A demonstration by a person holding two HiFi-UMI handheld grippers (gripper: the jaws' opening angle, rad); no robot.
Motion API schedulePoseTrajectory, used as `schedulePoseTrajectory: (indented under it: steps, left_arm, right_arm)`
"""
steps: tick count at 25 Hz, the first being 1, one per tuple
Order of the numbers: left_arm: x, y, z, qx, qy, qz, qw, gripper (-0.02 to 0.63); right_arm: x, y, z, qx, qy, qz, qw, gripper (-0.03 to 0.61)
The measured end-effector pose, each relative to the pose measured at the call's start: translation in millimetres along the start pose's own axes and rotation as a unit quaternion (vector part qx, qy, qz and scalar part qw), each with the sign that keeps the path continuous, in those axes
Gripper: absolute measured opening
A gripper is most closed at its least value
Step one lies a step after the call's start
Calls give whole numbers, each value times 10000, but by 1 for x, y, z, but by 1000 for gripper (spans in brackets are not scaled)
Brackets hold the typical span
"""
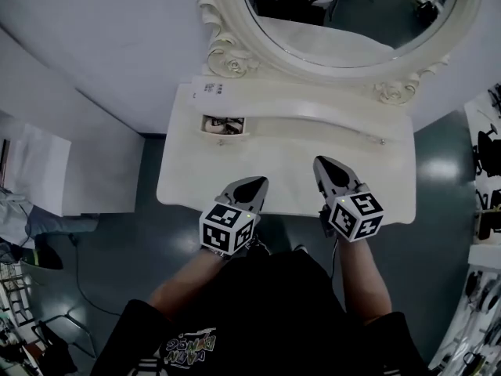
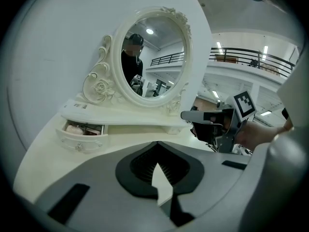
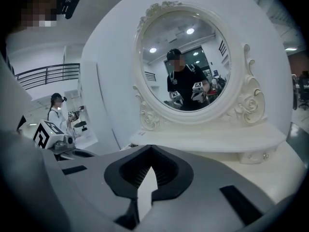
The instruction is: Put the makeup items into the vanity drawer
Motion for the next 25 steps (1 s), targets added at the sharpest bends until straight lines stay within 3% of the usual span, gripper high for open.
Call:
schedulePoseTrajectory:
  steps: [11, 25]
  left_arm:
    - [29, -67, -6, -18, 76, -40, 10000, 0]
    - [40, -153, -16, 243, 32, 62, 9997, 0]
  right_arm:
    - [-75, -27, -13, 74, -56, -141, 9999, 29]
    - [-157, -58, -35, 132, -121, -220, 9996, 29]
Point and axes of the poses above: the fingertips, and each gripper's own axes: x forward along the fingers, y to its left, z out of its top, the point moved 10 cm from there along -x, backward along the fingers, and after that the axes turned 3 degrees about x, right-handed, at the moved point
